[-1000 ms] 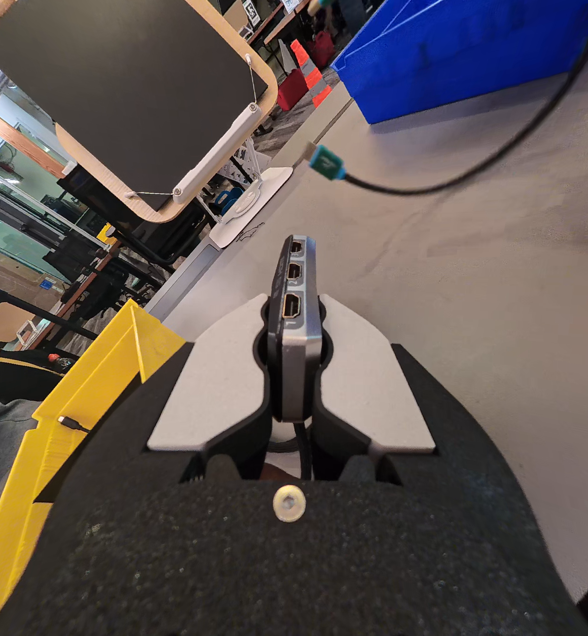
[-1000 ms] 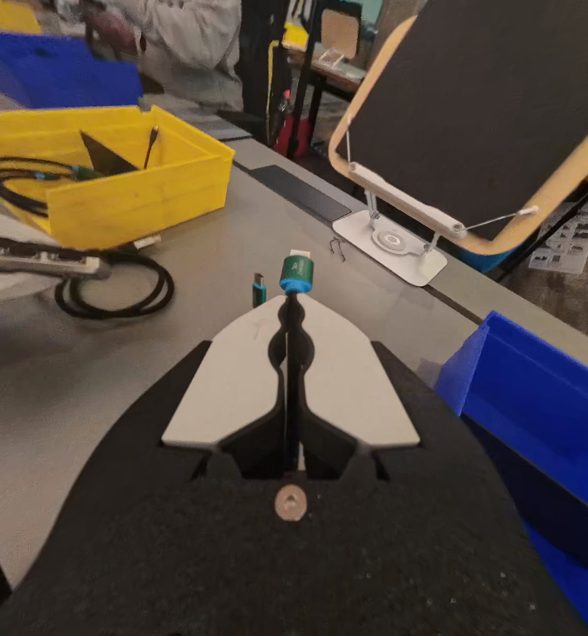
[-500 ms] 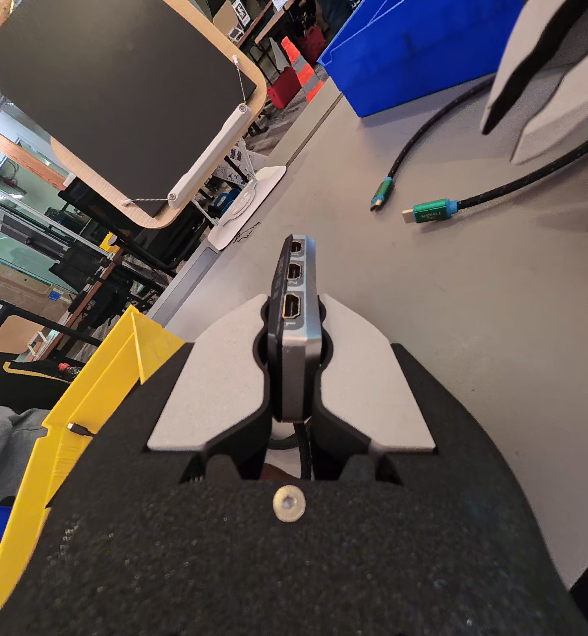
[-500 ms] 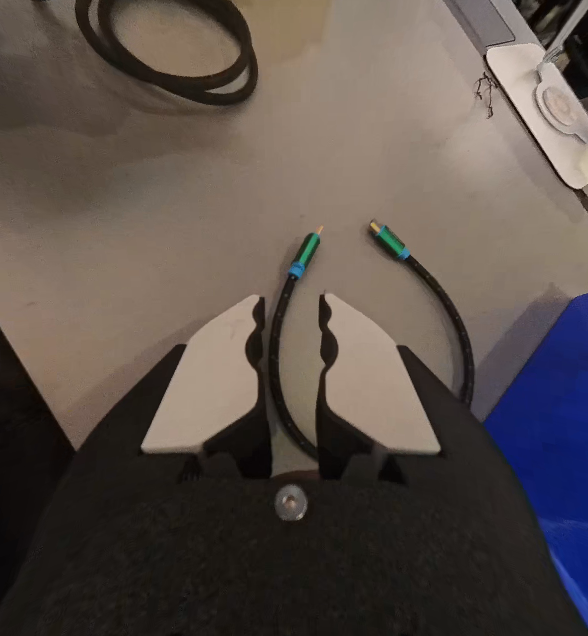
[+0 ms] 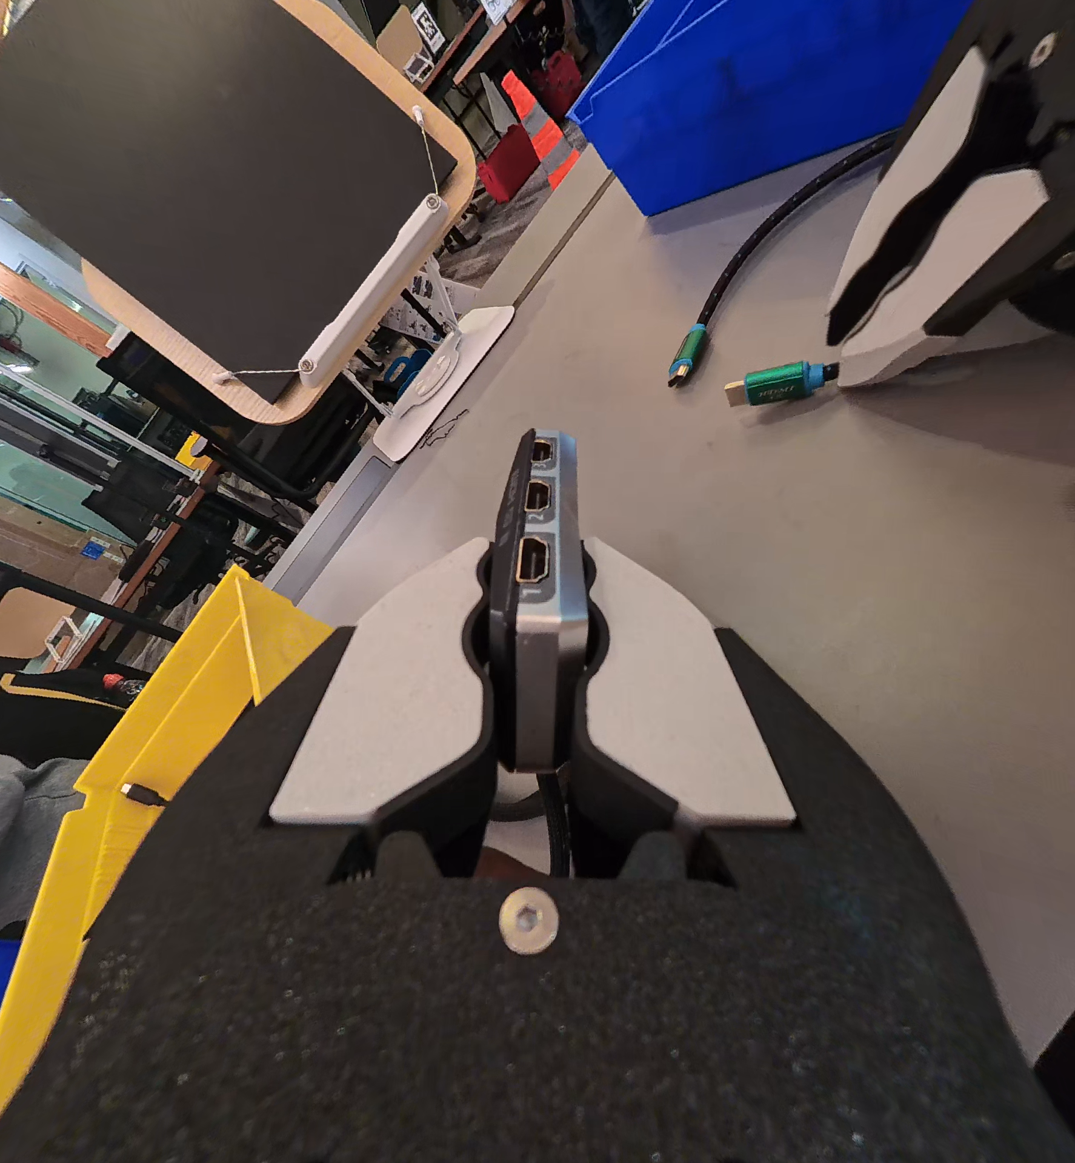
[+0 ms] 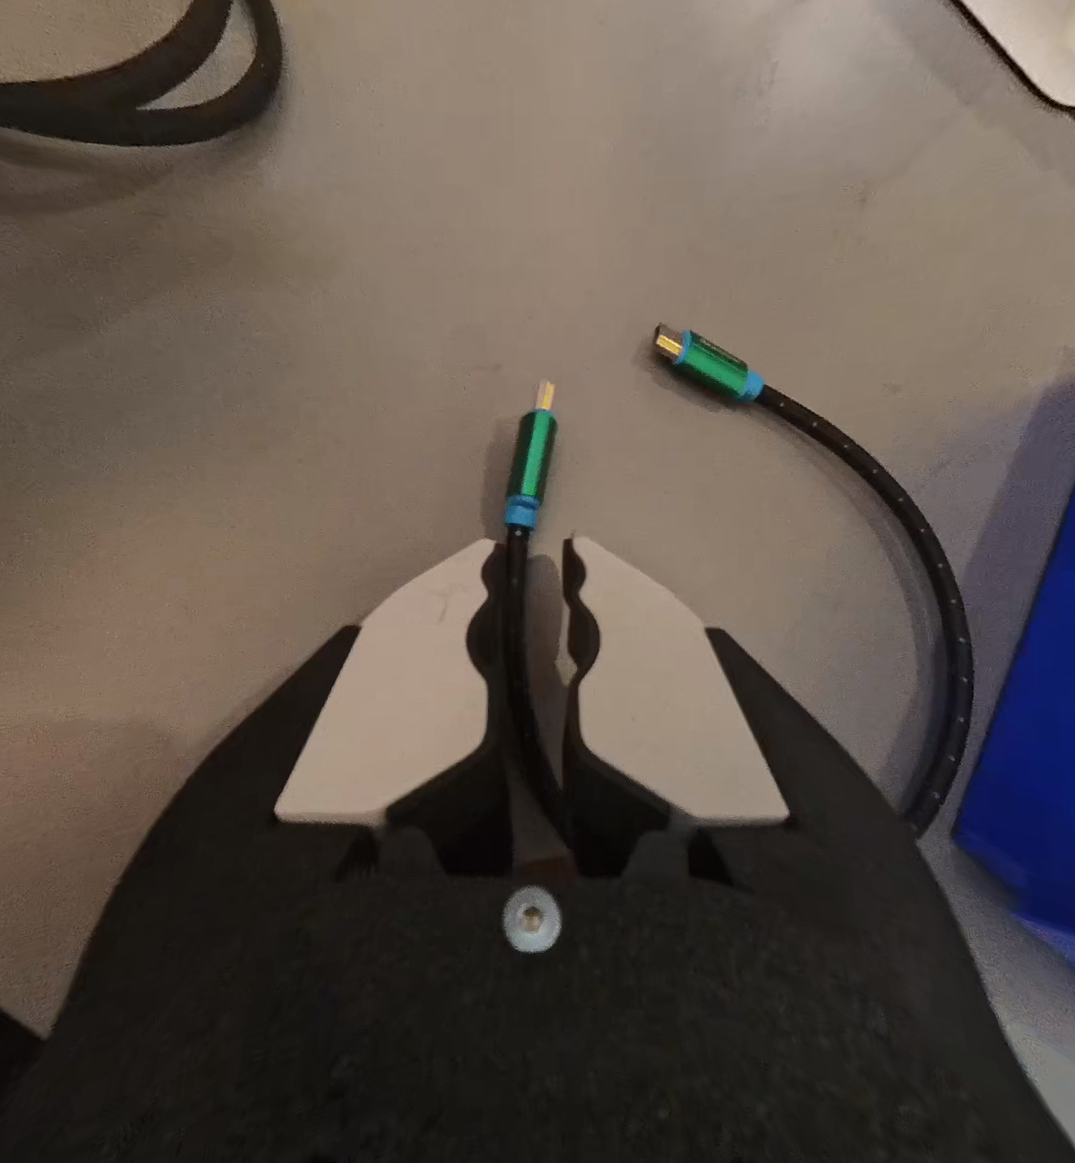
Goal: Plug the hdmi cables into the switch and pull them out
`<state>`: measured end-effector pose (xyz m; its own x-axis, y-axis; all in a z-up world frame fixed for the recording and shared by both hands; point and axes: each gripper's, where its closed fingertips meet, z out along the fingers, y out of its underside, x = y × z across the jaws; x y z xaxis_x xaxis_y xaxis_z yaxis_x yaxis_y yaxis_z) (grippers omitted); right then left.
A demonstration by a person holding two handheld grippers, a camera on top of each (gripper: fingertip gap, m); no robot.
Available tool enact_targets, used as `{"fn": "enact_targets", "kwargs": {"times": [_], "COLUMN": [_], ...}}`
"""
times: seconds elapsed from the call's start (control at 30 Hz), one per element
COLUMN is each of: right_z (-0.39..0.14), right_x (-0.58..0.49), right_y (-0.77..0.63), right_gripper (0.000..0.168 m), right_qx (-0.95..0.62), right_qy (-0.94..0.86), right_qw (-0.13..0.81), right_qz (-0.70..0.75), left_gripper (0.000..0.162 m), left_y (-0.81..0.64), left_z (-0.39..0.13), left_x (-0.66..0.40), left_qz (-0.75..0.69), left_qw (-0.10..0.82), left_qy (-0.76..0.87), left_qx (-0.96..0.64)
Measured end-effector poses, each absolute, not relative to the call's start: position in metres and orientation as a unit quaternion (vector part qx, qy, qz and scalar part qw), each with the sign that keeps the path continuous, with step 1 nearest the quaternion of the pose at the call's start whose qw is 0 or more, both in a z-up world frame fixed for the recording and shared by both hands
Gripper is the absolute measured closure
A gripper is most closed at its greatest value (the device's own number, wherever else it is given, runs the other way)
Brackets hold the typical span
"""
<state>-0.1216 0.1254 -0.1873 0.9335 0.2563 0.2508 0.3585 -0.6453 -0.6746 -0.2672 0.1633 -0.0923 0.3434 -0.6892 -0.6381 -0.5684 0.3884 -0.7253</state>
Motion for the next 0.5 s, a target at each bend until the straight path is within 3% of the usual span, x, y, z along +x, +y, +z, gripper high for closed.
{"fn": "enact_targets", "kwargs": {"times": [0.03, 0.13, 0.3, 0.5], "right_z": [-0.189, -0.188, -0.13, -0.075], "right_x": [-0.122, -0.13, -0.18, -0.203], "right_y": [0.126, 0.124, 0.106, 0.078], "right_gripper": [0.162, 0.163, 0.162, 0.163], "right_qx": [-0.906, -0.908, -0.891, -0.835], "right_qy": [-0.174, -0.193, -0.161, -0.153], "right_qw": [0.377, 0.366, 0.363, 0.207], "right_qz": [-0.075, -0.067, 0.221, 0.487], "left_gripper": [0.14, 0.14, 0.139, 0.14], "left_y": [0.163, 0.162, 0.16, 0.157], "left_z": [-0.093, -0.094, -0.092, -0.08], "left_x": [-0.267, -0.266, -0.261, -0.253], "left_qz": [-0.047, -0.032, 0.012, 0.114], "left_qw": [0.607, 0.612, 0.63, 0.669], "left_qy": [0.573, 0.583, 0.597, 0.601], "left_qx": [-0.548, -0.534, -0.496, -0.422]}}
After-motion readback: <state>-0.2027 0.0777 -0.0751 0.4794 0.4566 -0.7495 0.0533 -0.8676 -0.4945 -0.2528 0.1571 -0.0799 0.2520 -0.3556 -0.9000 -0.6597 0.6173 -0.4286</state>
